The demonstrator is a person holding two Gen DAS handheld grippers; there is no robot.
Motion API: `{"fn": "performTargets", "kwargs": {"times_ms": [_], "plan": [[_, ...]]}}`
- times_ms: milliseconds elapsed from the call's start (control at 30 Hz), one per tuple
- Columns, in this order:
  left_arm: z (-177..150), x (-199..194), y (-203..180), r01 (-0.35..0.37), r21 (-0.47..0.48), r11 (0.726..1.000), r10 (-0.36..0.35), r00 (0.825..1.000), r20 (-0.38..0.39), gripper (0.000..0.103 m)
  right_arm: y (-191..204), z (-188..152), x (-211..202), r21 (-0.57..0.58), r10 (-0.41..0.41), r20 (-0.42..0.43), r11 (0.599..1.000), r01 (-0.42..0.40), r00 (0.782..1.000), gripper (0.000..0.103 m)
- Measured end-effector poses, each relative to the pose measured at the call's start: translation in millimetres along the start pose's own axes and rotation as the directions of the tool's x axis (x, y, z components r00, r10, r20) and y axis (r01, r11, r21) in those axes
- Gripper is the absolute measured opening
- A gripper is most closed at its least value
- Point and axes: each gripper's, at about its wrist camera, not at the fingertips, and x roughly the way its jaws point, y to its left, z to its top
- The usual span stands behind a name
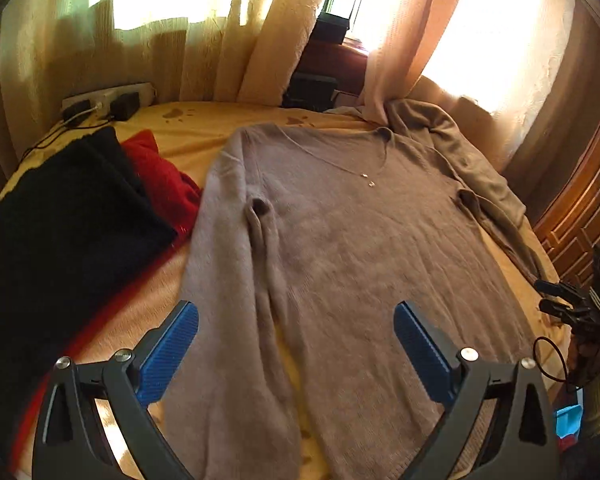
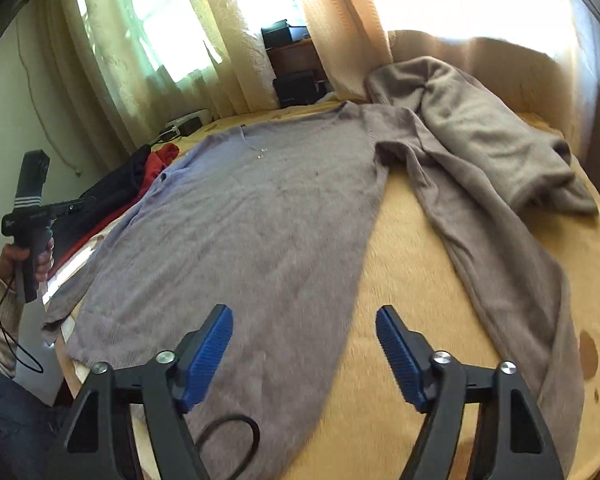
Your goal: Fold clothes
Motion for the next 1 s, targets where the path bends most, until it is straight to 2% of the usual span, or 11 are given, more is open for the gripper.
{"fn": "performTargets", "kwargs": {"times_ms": [67, 267, 367, 500, 633, 700, 767, 800, 867, 933, 1000], "plan": [[-6, 1, -15, 0.036, -0.003, 0.999, -0.036, 0.999, 0.013, 0.1, -5, -16, -6, 0.032, 0.015, -0.009, 0.999, -0.015, 1.0, 0.05], [-13, 33, -76, 0.157, 0.078, 0.984, -0.157, 0.988, -0.015, 0.1, -4, -54, -9, 0.07, 0.055, -0.033, 0.996, -0.053, 0.998, 0.046], [-20, 51, -96, 0.184, 0.101, 0.978, -0.18, 0.982, -0.052, 0.1, -2, -63, -10, 0.084, 0.066, -0.024, 0.994, -0.064, 0.998, 0.043], [-32, 71, -95, 0.167, 0.076, 0.983, -0.159, 0.982, -0.103, 0.1, -3, -68, -11, 0.116, 0.124, -0.005, 0.986, -0.122, 0.992, 0.043], [-39, 66, -92, 0.171, 0.099, 0.98, -0.162, 0.983, -0.09, 0.1, 0, -64, -6, 0.125, 0.154, 0.009, 0.98, -0.154, 0.988, 0.042], [-43, 64, -93, 0.168, 0.129, 0.977, -0.158, 0.984, -0.087, 0.1, 2, -61, -2, 0.116, 0.133, 0.001, 0.984, -0.132, 0.991, 0.031], [-48, 61, -95, 0.159, 0.143, 0.977, -0.148, 0.986, -0.08, 0.1, 1, -60, -1, 0.111, 0.111, -0.013, 0.988, -0.109, 0.994, 0.014], [-50, 59, -96, 0.151, 0.154, 0.977, -0.14, 0.987, -0.081, 0.1, 0, -61, -2, 0.117, 0.118, -0.021, 0.986, -0.115, 0.993, 0.01], [-56, 54, -100, 0.128, 0.193, 0.973, -0.112, 0.99, -0.091, 0.1, -4, -64, -6, 0.129, 0.135, -0.037, 0.983, -0.129, 0.99, 0.008], [-65, 49, -106, 0.092, 0.25, 0.964, -0.068, 0.992, -0.102, 0.1, -7, -69, -13, 0.115, 0.105, -0.055, 0.988, -0.098, 0.993, 0.007], [-77, 44, -114, 0.036, 0.343, 0.938, 0.003, 0.994, -0.113, 0.1, -11, -76, -22, 0.118, 0.083, -0.072, 0.99, -0.074, 0.994, 0.007]]}}
